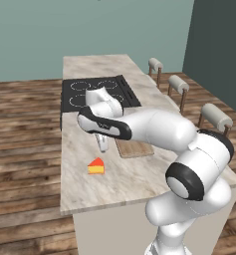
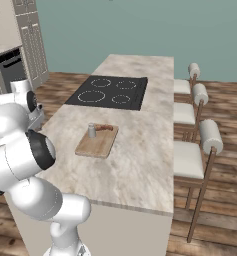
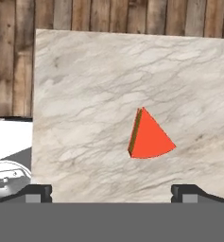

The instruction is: Retrieve the reheated potato from the microwave, then place the potato, cheese, and condiment on the cutting board.

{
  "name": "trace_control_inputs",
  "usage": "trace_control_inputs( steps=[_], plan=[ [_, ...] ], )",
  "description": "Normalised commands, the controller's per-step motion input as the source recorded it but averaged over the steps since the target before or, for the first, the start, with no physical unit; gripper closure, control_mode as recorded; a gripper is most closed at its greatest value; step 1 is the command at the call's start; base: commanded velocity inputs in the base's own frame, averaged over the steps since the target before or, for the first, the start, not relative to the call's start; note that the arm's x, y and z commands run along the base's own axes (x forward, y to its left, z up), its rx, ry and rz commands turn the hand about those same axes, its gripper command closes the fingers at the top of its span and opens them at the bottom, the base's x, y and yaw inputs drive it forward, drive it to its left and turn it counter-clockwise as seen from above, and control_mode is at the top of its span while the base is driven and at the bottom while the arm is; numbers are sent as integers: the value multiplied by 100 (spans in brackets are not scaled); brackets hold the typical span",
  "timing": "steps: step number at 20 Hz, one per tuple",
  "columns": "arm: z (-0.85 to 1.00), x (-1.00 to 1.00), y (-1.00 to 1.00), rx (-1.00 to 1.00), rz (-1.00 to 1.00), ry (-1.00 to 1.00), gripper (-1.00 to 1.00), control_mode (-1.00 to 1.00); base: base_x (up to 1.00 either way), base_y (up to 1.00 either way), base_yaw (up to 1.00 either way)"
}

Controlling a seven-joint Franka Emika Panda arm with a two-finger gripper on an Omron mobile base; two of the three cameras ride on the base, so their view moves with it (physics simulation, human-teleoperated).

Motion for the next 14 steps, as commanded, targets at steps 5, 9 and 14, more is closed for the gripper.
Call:
trace_control_inputs(
  steps=[5,9,14],
  plan=[
    [-5,0,1,0,21,0,-100,-100,0,0,0],
    [-4,1,0,1,14,0,-100,-100,0,0,0],
    [-10,0,0,5,7,0,-100,-100,0,0,0]
  ],
)
